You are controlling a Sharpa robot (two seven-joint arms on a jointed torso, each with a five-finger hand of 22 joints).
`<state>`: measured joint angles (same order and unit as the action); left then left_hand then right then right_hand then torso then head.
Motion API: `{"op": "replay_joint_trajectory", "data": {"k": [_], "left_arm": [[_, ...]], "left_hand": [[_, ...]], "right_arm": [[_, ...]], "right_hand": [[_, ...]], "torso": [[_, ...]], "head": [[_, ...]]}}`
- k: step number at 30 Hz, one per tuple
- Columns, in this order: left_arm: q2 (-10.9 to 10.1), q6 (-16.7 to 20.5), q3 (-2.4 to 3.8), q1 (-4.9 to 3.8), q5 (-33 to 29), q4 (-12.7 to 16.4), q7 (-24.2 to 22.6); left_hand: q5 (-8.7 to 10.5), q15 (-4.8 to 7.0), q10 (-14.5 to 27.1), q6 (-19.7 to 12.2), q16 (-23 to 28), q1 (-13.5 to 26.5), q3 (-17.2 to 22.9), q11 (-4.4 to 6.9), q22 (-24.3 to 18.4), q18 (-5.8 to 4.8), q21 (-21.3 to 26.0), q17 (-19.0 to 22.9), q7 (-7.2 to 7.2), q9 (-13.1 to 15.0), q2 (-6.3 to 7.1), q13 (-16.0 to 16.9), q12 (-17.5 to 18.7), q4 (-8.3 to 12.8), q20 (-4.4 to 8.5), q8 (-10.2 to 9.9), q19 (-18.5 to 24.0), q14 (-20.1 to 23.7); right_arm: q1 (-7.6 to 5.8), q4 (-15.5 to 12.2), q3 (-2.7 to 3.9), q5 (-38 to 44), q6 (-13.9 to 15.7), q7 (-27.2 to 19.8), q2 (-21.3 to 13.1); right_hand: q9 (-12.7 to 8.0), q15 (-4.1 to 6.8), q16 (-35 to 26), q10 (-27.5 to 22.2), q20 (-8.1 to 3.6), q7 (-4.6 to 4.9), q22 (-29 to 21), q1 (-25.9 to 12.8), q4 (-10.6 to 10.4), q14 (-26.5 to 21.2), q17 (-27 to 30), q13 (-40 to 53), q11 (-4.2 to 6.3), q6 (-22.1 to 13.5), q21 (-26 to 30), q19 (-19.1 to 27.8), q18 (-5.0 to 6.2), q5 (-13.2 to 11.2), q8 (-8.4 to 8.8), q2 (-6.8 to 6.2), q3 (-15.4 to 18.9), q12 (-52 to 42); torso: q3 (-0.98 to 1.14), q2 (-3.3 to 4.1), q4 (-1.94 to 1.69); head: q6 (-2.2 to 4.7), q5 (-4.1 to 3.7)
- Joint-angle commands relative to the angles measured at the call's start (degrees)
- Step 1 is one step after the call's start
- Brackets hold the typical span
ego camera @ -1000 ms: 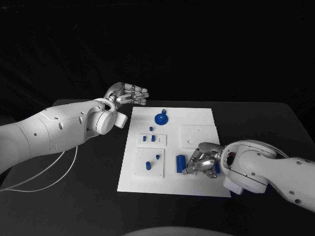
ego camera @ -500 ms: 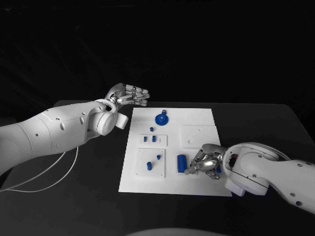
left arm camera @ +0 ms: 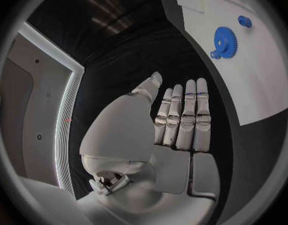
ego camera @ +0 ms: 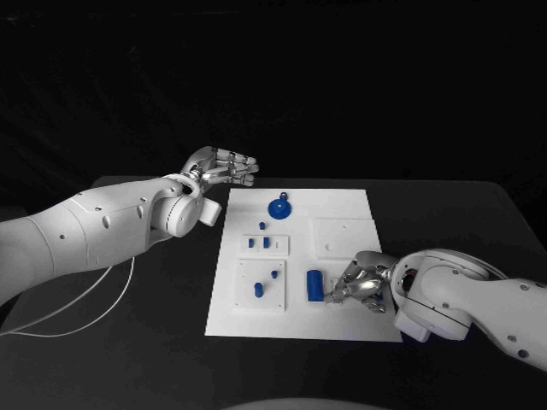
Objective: Assemble the parts on the task board
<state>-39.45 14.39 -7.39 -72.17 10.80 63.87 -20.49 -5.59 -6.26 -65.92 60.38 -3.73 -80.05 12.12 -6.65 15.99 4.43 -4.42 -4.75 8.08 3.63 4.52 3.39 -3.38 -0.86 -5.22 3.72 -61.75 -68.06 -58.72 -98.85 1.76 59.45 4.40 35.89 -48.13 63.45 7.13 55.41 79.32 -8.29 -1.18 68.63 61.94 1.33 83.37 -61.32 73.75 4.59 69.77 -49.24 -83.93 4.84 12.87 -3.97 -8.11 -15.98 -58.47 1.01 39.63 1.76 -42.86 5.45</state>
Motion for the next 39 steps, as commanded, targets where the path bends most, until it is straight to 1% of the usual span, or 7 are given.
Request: {"op": "replay_joint_trajectory", "data": {"k": [1, 5, 10, 22, 27, 36, 39], "left_arm": [[-0.07, -0.91, 0.03, 0.04, 0.02, 0.14, -0.40], [-0.11, -0.91, 0.03, 0.04, 0.04, 0.14, -0.47], [-0.19, -0.94, 0.02, 0.04, 0.05, 0.28, -0.63], [-0.46, -0.88, -0.02, 0.04, 0.06, 0.40, -0.85], [-0.67, -0.98, -0.03, 0.04, 0.06, 0.50, -1.06], [-0.85, -0.93, -0.04, 0.04, -0.17, 0.75, -1.58], [-0.93, -0.94, -0.04, 0.04, -0.32, 0.92, -1.72]], "left_hand": [[-0.02, 0.06, 0.24, -0.39, 0.18, 0.45, -0.13, -0.27, -0.09, -0.39, 0.04, -0.09, -0.18, -0.02, -0.03, 0.00, 0.05, -0.35, 0.02, -0.15, -0.22, 0.27], [-0.02, 0.05, 0.22, -0.37, 0.19, 0.50, -0.26, -0.26, -0.18, -0.40, 0.05, -0.10, -0.20, -0.02, 0.04, 0.00, 0.05, -0.39, 0.01, -0.15, -0.23, 0.28], [-0.02, 0.05, 0.22, -0.37, 0.19, 0.50, -0.26, -0.26, -0.18, -0.40, 0.05, -0.10, -0.20, -0.02, 0.04, 0.00, 0.05, -0.39, 0.01, -0.15, -0.23, 0.28], [0.03, 0.10, 0.13, -0.28, 0.18, 0.48, -0.39, -0.23, -0.40, -0.42, 0.05, -0.15, -0.23, -0.02, -0.01, 0.00, 0.06, -0.44, 0.03, -0.13, -0.31, 0.15], [0.24, 0.14, -0.05, -0.27, 0.18, 0.26, -0.41, -0.16, -0.55, -0.47, 0.07, -0.18, -0.25, -0.02, 0.06, -0.01, 0.06, -0.29, 0.06, -0.14, -0.27, 0.07], [1.27, 0.16, -0.25, -0.30, 0.18, 0.77, -1.24, -0.08, -0.91, -0.63, 0.11, -0.25, -0.30, -0.02, 0.20, 0.00, 0.05, -0.65, 0.05, -0.14, -0.31, -0.07], [2.74, 0.10, -0.38, -0.35, 0.17, 1.47, -2.19, -0.15, -1.11, -0.70, 0.15, -0.25, -0.22, -0.02, 0.56, 0.02, 0.02, -1.06, 0.00, -0.14, -0.34, -0.07]], "right_arm": [[0.08, -0.14, 0.03, -1.48, 0.97, -1.64, -0.79], [0.09, -0.57, 0.19, -2.35, 0.55, -3.03, -1.90], [0.10, -0.78, 1.41, -2.48, 0.72, -4.65, -3.62], [-0.12, 2.59, 6.92, -0.14, -2.10, -5.54, -7.78], [-0.17, 2.92, 7.43, 1.42, -6.45, -3.40, -8.71], [-0.15, 2.19, 7.60, 7.35, -9.94, -0.35, -9.33], [-0.06, 1.87, 7.52, 9.01, -10.32, 0.10, -9.34]], "right_hand": [[-0.45, -0.02, -0.18, -0.44, -0.07, 0.22, -0.10, 0.77, -1.20, 0.09, -0.02, -0.01, -0.24, -0.65, 0.25, -3.26, -0.22, -0.40, 0.29, -0.74, 1.92, 0.12], [-2.07, -0.24, -0.32, -0.69, 0.19, 0.80, -0.11, 2.61, -3.43, 0.07, 0.02, -0.12, -0.58, -1.39, 0.38, -3.24, 0.04, -0.26, 0.30, -0.43, 8.06, 0.19], [-5.32, -0.31, -0.26, -0.57, 0.27, 1.01, -0.08, 3.78, -3.28, 0.11, -0.08, -0.13, -0.68, -2.02, 0.38, -3.26, 0.19, -0.38, 0.38, 0.63, 7.41, -0.03], [-13.49, -0.32, 0.35, -0.24, 0.29, 1.09, 0.35, 2.77, -0.52, 0.19, -0.43, 0.00, -0.68, -1.76, -0.48, -3.28, 0.04, 0.51, 0.33, 1.60, 3.11, -0.54], [-3.80, -0.20, 0.91, -0.34, 0.20, 0.67, 0.67, 1.08, -2.74, 0.19, -0.88, 0.51, -0.56, -2.09, -0.89, -3.29, 0.11, -1.06, 0.15, 1.50, 3.26, -1.19], [-4.38, -0.31, 1.17, -0.37, 0.28, 0.86, 0.98, 0.79, -4.46, 0.18, -1.07, 0.48, -0.62, -2.35, -1.14, -3.30, 0.01, -1.37, 0.32, 1.09, 2.65, -1.24], [-5.79, -0.48, 0.99, -0.75, 0.36, 1.12, 0.92, -0.60, -7.48, 0.09, -0.98, 0.20, -0.84, -2.61, -0.89, -3.24, 0.10, -0.98, 0.31, -1.19, 2.19, -0.71]], "torso": [[0.00, 0.02, -0.03], [0.00, -0.02, 0.04], [0.05, -0.03, 0.09], [0.03, 0.00, 0.06], [0.05, 0.03, 0.03], [-0.05, -0.03, 0.04], [-0.06, -0.02, 0.01]], "head": [[0.00, -0.09], [0.15, -0.21], [0.56, -0.50], [1.47, -2.29], [1.50, -2.66], [1.24, -3.18], [1.56, -3.18]]}}
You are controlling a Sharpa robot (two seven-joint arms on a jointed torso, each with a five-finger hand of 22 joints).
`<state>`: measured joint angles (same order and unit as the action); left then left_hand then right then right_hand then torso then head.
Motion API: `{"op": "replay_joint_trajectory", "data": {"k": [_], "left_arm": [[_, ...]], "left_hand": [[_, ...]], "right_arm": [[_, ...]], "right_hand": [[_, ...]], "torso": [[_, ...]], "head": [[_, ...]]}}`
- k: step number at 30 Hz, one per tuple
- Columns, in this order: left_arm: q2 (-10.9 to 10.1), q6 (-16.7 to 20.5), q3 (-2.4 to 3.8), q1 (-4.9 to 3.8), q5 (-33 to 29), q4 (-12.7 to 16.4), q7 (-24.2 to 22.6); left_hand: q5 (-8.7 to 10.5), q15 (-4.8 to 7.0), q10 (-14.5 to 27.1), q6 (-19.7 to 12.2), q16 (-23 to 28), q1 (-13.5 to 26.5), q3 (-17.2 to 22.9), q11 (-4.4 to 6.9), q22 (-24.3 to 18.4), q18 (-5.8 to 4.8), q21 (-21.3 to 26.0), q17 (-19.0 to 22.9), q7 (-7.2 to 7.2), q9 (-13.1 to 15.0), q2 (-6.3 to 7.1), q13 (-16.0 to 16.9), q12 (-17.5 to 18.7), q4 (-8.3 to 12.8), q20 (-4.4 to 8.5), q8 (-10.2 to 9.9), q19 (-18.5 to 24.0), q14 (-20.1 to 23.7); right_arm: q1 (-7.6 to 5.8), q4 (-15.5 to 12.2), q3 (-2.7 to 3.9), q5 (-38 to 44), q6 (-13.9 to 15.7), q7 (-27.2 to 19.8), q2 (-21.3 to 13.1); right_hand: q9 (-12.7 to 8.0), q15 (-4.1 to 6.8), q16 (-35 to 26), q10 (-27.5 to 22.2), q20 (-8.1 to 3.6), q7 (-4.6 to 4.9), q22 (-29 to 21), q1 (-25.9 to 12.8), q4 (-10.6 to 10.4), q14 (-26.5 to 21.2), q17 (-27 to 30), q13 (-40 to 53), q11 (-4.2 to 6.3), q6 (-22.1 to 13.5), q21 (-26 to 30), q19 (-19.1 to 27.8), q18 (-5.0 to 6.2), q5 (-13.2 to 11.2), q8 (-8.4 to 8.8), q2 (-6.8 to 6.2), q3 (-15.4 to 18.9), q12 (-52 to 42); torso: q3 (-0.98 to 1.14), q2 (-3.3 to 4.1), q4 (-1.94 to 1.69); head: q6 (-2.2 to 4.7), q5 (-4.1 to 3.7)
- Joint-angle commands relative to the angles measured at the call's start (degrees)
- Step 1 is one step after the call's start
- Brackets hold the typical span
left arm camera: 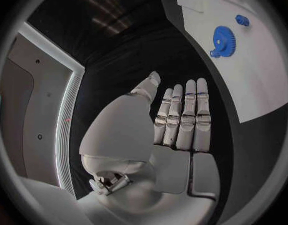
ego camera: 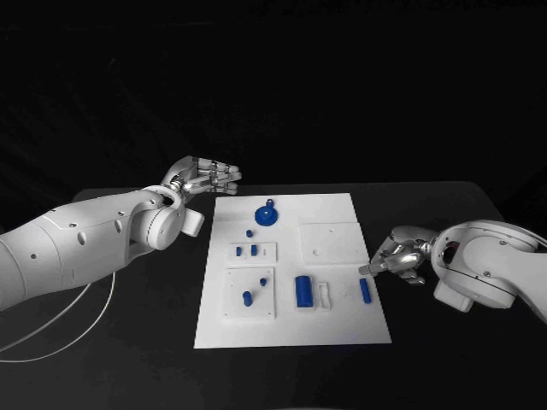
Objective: Assemble the parts on the task board
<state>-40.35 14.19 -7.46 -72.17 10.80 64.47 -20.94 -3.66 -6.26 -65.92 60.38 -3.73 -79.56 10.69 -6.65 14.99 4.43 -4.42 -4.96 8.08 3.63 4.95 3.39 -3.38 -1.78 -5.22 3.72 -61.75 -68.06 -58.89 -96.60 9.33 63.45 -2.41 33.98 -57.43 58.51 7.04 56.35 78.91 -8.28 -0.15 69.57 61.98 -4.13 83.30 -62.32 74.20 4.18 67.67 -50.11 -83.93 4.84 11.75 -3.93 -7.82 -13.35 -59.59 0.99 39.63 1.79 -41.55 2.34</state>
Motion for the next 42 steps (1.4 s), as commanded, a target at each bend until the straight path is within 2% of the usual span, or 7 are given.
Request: {"op": "replay_joint_trajectory", "data": {"k": [1, 5, 7, 10, 27, 32, 42], "left_arm": [[-0.06, -0.74, 0.03, 0.04, -0.36, 0.37, -1.31], [-0.21, -0.75, 0.04, 0.04, -0.50, 0.60, -1.51], [-0.27, -0.78, 0.04, 0.04, -0.59, 0.70, -1.58], [-0.34, -0.81, 0.04, 0.04, -0.66, 0.79, -1.67], [-0.41, -1.28, 0.03, 0.04, -0.90, 0.87, -1.80], [-0.34, -1.46, 0.03, 0.04, -1.13, 0.81, -1.91], [-0.19, -2.05, 0.03, 0.05, -1.44, 0.73, -2.13]], "left_hand": [[0.86, 0.10, -0.41, -0.33, 0.17, 1.18, -1.26, -0.11, -0.21, -0.75, 0.18, 0.02, -0.29, 0.00, 0.22, 0.02, 0.02, -0.31, 0.01, -0.12, -0.36, -0.07], [0.38, 0.01, -0.36, -0.37, 0.17, 2.23, -3.36, -0.22, -0.51, -0.90, 0.26, 0.18, -0.27, 0.00, 0.67, 0.05, 0.01, -0.97, -0.04, -0.12, -0.38, -0.06], [-0.11, -0.05, -0.28, -0.46, 0.18, 0.73, -9.63, -0.24, -1.42, -0.68, 0.29, -0.12, -0.27, -0.01, -1.88, 0.06, 0.01, -0.58, -0.23, -0.13, -0.56, 0.03], [-0.17, -0.07, -0.30, -0.47, 0.16, 0.48, -10.83, -0.27, -2.15, -0.71, 0.24, -0.27, -0.24, 0.00, -2.30, 0.05, 0.02, -0.62, -0.23, -0.12, -0.66, 0.13], [0.07, -0.10, -0.12, -0.50, 0.19, 0.86, -11.62, -0.33, -3.50, -0.73, 0.14, -0.39, -0.18, 0.00, -2.27, 0.07, 0.00, -1.17, -0.27, -0.13, -0.87, 0.20], [0.75, -0.18, 0.10, -0.75, 0.18, 4.09, -11.26, -0.47, -4.10, -0.80, 0.15, -0.25, -0.07, 0.02, 0.23, 0.09, -0.01, -4.66, -0.31, -0.12, -0.89, 0.31], [0.71, -0.21, 0.18, -0.96, 0.18, 4.78, -10.99, -0.51, -4.67, -0.83, 0.13, -0.15, -0.01, 0.01, 0.68, 0.09, -0.01, -6.25, -0.33, -0.12, -0.94, 0.35]], "right_arm": [[0.18, -0.51, -0.09, 5.41, -3.45, 2.10, -0.01], [0.66, -1.18, -0.19, 7.62, -3.08, 2.49, 0.18], [0.84, -1.35, -0.28, 9.01, -3.03, 2.66, 0.32], [1.09, -1.35, -0.47, 10.94, -3.10, 2.87, 0.53], [2.32, -0.23, -1.98, 16.84, -4.85, 3.42, 1.82], [2.40, -0.13, -2.43, 17.57, -5.24, 3.56, 2.19], [2.93, 0.23, -3.45, 18.45, -5.78, 3.65, 3.47]], "right_hand": [[-1.16, -0.39, 0.01, -0.45, 0.39, 0.26, -0.07, -0.89, -2.98, 0.17, 0.03, -0.31, -0.50, -0.61, 0.13, -3.24, 0.18, -0.37, 0.27, -1.99, -0.35, 0.53], [-2.07, -0.47, 0.03, -0.48, 0.52, 0.47, 0.00, -0.98, -4.95, 0.21, -0.05, -0.31, -0.63, -0.70, 0.16, -3.29, 0.30, -1.68, 0.26, -2.69, -0.78, 0.47], [-2.48, -0.46, 0.06, -0.44, 0.53, 0.46, 0.05, -0.81, -5.23, 0.22, -0.11, -0.29, -0.68, -0.64, 0.15, -3.29, 0.30, -2.45, 0.26, -2.89, -1.65, 0.38], [-2.81, -0.45, 0.03, -0.40, 0.52, 0.43, 0.09, -1.36, -4.78, 0.23, -0.13, -0.31, -0.67, -0.53, 0.15, -3.30, 0.25, -7.80, 0.26, -4.31, -6.70, 0.35], [-3.47, -0.45, -0.07, -0.39, 0.51, 0.39, 0.17, -2.91, -2.33, 0.23, -0.17, -0.39, -0.58, -0.37, 0.23, -3.30, 0.10, -8.16, 0.24, -4.03, -8.86, 0.31], [-3.67, -0.45, -0.07, -0.42, 0.49, 0.40, 0.18, -2.83, -1.73, 0.22, -0.20, -0.43, -0.60, -0.32, 0.25, -3.30, 0.07, -8.17, 0.23, -4.02, -8.96, 0.37], [-5.08, -0.27, -0.09, -0.53, 0.34, 0.07, 0.30, -0.56, 2.91, 0.20, -0.33, -0.52, -0.35, -0.37, 0.23, -3.29, -0.18, 2.28, 0.29, -2.84, -9.14, 0.53]], "torso": [[-0.05, -0.01, -0.04], [-0.01, 0.02, -0.07], [-0.02, 0.03, -0.11], [-0.04, 0.02, -0.11], [-0.05, -0.01, -0.04], [-0.01, 0.01, -0.04], [0.00, 0.03, -0.10]], "head": [[0.28, -0.18], [0.27, -0.27], [0.19, -0.23], [0.04, -0.35], [-0.64, -0.17], [-0.71, -0.12], [-0.98, 0.06]]}}
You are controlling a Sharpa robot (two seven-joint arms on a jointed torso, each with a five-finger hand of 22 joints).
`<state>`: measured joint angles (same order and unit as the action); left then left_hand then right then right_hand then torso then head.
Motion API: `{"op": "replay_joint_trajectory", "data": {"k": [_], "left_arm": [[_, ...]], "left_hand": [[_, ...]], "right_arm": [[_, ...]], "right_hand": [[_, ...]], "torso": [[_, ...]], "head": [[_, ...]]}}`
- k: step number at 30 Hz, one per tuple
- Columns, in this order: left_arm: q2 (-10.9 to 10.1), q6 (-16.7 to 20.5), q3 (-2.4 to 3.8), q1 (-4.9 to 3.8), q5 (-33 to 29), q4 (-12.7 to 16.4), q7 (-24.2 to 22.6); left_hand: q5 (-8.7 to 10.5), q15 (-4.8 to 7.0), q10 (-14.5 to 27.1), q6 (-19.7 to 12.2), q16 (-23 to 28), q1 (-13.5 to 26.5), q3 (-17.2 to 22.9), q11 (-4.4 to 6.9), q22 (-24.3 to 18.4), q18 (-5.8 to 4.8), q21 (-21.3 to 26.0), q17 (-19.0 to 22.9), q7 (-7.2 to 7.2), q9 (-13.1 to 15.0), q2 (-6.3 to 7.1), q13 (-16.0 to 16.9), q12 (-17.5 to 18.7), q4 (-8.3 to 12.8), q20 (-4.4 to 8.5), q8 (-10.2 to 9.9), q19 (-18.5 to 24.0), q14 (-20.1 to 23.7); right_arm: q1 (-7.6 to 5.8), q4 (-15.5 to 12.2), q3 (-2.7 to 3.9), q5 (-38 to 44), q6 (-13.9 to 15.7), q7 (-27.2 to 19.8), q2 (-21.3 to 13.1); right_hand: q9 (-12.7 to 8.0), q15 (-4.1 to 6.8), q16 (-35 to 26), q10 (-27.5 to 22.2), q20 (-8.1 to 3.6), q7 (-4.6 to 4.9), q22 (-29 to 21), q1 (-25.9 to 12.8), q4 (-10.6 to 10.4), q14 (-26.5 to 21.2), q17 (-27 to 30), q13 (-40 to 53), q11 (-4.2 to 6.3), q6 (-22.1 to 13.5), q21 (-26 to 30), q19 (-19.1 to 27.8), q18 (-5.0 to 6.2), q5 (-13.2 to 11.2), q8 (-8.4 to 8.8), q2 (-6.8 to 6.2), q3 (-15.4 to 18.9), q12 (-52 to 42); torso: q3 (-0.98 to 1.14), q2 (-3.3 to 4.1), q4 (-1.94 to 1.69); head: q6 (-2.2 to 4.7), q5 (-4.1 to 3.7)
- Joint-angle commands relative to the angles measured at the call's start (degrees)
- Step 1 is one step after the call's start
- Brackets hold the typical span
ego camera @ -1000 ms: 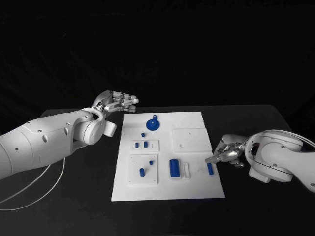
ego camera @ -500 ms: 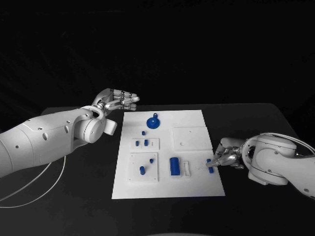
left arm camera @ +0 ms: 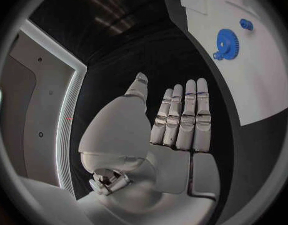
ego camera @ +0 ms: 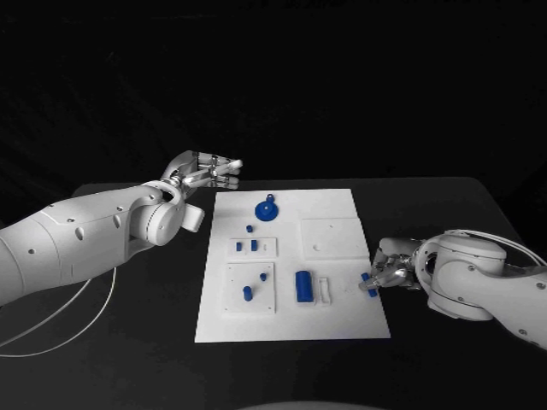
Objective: Assemble the parts on the task board
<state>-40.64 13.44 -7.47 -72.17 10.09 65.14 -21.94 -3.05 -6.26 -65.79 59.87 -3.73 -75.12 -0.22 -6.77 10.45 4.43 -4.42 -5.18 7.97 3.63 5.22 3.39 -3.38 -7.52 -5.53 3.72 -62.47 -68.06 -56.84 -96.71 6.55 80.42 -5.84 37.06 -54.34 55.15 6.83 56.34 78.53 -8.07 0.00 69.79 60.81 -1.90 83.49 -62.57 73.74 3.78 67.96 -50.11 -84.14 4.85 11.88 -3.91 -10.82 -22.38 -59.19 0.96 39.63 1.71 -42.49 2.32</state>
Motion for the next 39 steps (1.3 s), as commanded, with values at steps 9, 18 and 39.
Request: {"op": "replay_joint_trajectory", "data": {"k": [9, 18, 39], "left_arm": [[0.10, -1.60, 0.03, 0.04, -0.89, 0.03, -1.15], [0.09, -1.84, 0.03, 0.04, -0.92, 0.01, -1.11], [-0.04, -1.84, -0.01, 0.04, -0.92, 0.23, -0.95]], "left_hand": [[0.09, -0.23, 0.11, -0.52, 0.18, 0.30, 0.25, -0.41, -0.65, -0.82, 0.07, 0.06, 0.13, 0.01, 0.76, 0.09, -0.01, -1.57, -0.04, -0.12, -0.26, 0.39], [-0.23, -0.26, 0.20, -0.58, 0.18, -0.02, 0.29, -0.45, -0.90, -0.80, 0.06, 0.00, 0.15, 0.01, 0.62, 0.09, -0.01, -1.37, -0.09, -0.11, -0.26, 0.44], [-0.27, -0.25, 0.19, -0.59, 0.17, 0.03, 0.20, -0.44, -1.17, -0.75, -0.01, -0.14, 0.15, 0.01, 0.46, 0.10, -0.01, -1.07, -0.11, -0.12, -0.31, 0.43]], "right_arm": [[1.25, 0.46, -0.90, 2.49, -2.34, 0.59, 0.87], [1.30, -0.46, -0.94, -0.12, -0.25, 0.37, 0.81], [1.19, -4.46, -0.36, -13.16, 9.93, 0.03, 0.26]], "right_hand": [[-7.09, -0.02, -0.43, -0.66, 0.00, 0.37, 0.18, 1.01, 9.51, -0.11, -0.11, -0.37, 0.03, -1.17, 0.47, -3.05, -0.47, 18.41, 0.18, 4.47, -4.43, 0.93], [-9.34, -0.14, -0.73, -0.62, 0.17, 1.72, 0.88, -4.51, 15.50, -0.21, -0.25, -0.39, -0.24, -0.79, 0.40, -3.04, -0.26, 25.41, 0.16, 6.39, -15.31, 1.36], [-9.06, -0.03, -1.09, -0.17, 0.06, 1.60, 0.92, -3.85, 15.75, -0.16, -0.04, -0.49, -0.12, -0.32, 0.67, -3.09, -0.21, 26.35, 0.17, 6.24, -14.00, 1.57]], "torso": [[0.04, 0.01, 0.08], [0.06, 0.02, 0.06], [-0.08, 0.00, 0.03]], "head": [[-0.14, 0.16], [-0.11, 0.09], [-0.26, 0.46]]}}
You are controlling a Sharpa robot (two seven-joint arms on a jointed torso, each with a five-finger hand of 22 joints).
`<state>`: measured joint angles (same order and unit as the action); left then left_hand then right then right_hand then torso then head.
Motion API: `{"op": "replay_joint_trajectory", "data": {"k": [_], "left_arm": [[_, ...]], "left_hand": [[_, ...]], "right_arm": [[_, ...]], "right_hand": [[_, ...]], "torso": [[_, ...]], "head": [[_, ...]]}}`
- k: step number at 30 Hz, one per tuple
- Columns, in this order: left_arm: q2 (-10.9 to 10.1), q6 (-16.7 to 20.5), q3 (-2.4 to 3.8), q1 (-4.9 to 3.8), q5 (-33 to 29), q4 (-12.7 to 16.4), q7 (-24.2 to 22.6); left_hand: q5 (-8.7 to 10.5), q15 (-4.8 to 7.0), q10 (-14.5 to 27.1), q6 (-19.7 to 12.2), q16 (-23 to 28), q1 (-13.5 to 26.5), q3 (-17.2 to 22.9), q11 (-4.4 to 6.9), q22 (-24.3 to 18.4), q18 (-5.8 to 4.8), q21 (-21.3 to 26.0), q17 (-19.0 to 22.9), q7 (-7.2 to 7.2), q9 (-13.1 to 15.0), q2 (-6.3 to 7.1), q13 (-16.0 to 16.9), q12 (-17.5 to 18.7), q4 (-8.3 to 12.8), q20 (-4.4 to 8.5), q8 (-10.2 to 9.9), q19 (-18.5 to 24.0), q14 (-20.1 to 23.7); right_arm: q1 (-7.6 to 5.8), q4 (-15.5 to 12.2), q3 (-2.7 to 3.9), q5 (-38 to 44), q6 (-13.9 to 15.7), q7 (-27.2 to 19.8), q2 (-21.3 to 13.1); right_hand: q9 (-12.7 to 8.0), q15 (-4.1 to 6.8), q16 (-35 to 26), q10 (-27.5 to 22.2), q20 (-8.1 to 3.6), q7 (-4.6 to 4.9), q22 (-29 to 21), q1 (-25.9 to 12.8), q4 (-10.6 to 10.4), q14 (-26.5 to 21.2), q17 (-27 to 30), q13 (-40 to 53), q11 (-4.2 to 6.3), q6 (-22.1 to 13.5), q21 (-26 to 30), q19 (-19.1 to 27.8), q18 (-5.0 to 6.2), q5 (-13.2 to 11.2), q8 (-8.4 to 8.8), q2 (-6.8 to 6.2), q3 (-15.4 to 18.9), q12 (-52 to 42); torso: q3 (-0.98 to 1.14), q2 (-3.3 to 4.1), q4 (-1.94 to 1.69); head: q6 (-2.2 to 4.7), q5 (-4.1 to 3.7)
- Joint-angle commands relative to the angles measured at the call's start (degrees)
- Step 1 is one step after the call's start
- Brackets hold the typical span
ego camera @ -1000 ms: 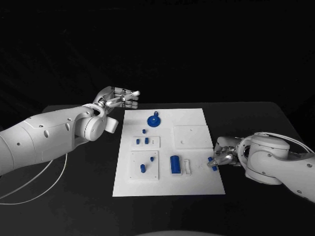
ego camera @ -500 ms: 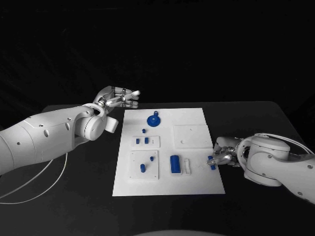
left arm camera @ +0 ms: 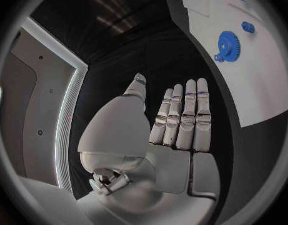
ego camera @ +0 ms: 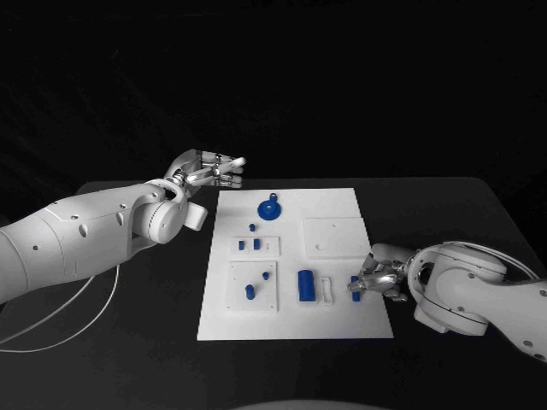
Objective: Assemble the parts on the task board
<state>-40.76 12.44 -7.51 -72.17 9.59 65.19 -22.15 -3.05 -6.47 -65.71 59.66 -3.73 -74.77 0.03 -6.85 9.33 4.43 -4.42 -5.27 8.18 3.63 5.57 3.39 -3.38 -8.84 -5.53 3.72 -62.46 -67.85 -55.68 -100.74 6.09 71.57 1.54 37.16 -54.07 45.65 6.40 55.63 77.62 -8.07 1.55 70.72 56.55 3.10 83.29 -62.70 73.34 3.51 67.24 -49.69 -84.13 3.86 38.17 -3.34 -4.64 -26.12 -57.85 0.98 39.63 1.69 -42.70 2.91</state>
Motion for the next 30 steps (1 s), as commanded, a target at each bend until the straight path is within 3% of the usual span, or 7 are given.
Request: {"op": "replay_joint_trajectory", "data": {"k": [1, 6, 12, 15, 21, 30], "left_arm": [[0.10, -0.88, 0.02, 0.04, -0.42, 0.19, -0.72], [0.10, -1.02, 0.01, 0.04, -0.42, 0.22, -0.62], [0.11, -1.09, -0.01, 0.04, -0.42, 0.19, -0.50], [0.18, -1.17, -0.02, 0.04, -0.42, 0.15, -0.47], [0.33, -1.32, -0.03, 0.04, -0.42, 0.09, -0.44], [0.47, -1.44, -0.04, 0.05, -0.42, -0.01, -0.33]], "left_hand": [[-0.28, -0.07, 0.21, -0.44, 0.19, -0.10, -0.09, -0.39, -0.34, -0.76, -0.04, -0.13, -0.02, 0.01, -0.02, 0.09, -0.01, 0.30, -0.13, -0.13, -0.33, 0.28], [-0.28, -0.07, 0.21, -0.44, 0.19, -0.10, -0.09, -0.39, -0.34, -0.76, -0.04, -0.13, -0.02, 0.01, -0.02, 0.09, -0.01, 0.30, -0.13, -0.13, -0.33, 0.28], [-0.28, -0.08, 0.29, -0.57, 0.18, 0.03, -0.06, -0.42, -0.55, -0.74, -0.07, -0.17, 0.01, 0.01, -0.14, 0.09, -0.01, 0.18, -0.14, -0.13, -0.34, 0.31], [-0.23, -0.08, 0.30, -0.59, 0.19, 0.14, -0.08, -0.42, -0.57, -0.74, -0.08, -0.17, 0.01, 0.01, -0.16, 0.09, -0.01, 0.07, -0.14, -0.12, -0.35, 0.32], [-0.23, -0.08, 0.30, -0.59, 0.19, 0.14, -0.08, -0.42, -0.57, -0.74, -0.08, -0.17, 0.01, 0.01, -0.16, 0.09, -0.01, 0.07, -0.14, -0.12, -0.35, 0.32], [-0.26, -0.09, 0.33, -0.79, 0.19, 0.03, -0.09, -0.44, -0.83, -0.74, -0.11, -0.20, 0.08, -0.01, -0.28, 0.10, -0.02, 0.02, -0.16, -0.15, -0.35, 0.36]], "right_arm": [[0.00, -0.50, 0.13, -4.45, 2.87, -0.04, 0.04], [-0.12, -0.43, 0.24, -5.55, 3.98, 0.01, 0.55], [-0.15, -0.22, 0.27, -6.71, 3.71, 0.05, 1.45], [-0.16, -0.11, 0.27, -6.78, 3.51, 0.09, 1.86], [-0.17, 0.01, 0.27, -6.67, 3.30, 0.08, 2.76], [-0.17, 0.39, 0.25, -7.03, 1.35, 0.05, 3.84]], "right_hand": [[0.50, 0.40, -0.42, 0.72, 0.06, 0.01, -0.02, 0.41, 10.63, 0.05, 0.12, -0.17, 0.16, 0.37, 0.26, -3.10, 0.78, -0.22, -0.39, 0.13, -10.10, 0.36], [0.57, 0.41, -0.47, 0.71, 0.05, 0.00, -0.06, 0.42, 10.63, 0.05, 0.16, -0.24, 0.18, 0.43, 0.34, -3.09, 0.79, -0.23, -0.43, 0.11, -10.05, 0.46], [0.88, 0.40, -0.66, 0.63, 0.04, 0.02, -0.15, 0.45, 10.45, 0.01, 0.32, -0.47, 0.16, 0.25, 0.43, -3.08, 0.85, -0.33, -0.38, 0.23, -9.98, 0.84], [0.90, 0.40, -0.73, 0.58, 0.04, 0.04, -0.23, 0.55, 10.50, 0.00, 0.37, -0.51, 0.15, 0.18, 0.59, -3.06, 0.89, -0.63, -0.38, 0.25, -9.97, 0.91], [0.91, 0.38, -0.82, 0.52, 0.06, 0.06, -0.22, 0.57, 10.48, -0.02, 0.43, -0.57, 0.14, 0.14, 0.55, -3.07, 0.90, -0.73, -0.37, 0.27, -9.91, 1.03], [0.88, 0.33, -0.89, 0.47, 0.13, 0.04, -0.28, 0.74, 10.42, 0.01, 0.45, -0.63, 0.11, 0.06, 0.69, -3.06, 0.90, -1.35, -0.38, 0.42, -9.11, 1.11]], "torso": [[-0.10, -0.01, 0.05], [-0.05, 0.01, -0.07], [-0.03, 0.02, 0.02], [-0.03, 0.00, 0.05], [0.01, -0.01, 0.09], [-0.02, 0.02, 0.06]], "head": [[-0.13, -0.22], [-0.20, -0.14], [-0.40, -0.60], [-0.52, -0.37], [-0.07, -0.25], [-0.09, -0.42]]}}
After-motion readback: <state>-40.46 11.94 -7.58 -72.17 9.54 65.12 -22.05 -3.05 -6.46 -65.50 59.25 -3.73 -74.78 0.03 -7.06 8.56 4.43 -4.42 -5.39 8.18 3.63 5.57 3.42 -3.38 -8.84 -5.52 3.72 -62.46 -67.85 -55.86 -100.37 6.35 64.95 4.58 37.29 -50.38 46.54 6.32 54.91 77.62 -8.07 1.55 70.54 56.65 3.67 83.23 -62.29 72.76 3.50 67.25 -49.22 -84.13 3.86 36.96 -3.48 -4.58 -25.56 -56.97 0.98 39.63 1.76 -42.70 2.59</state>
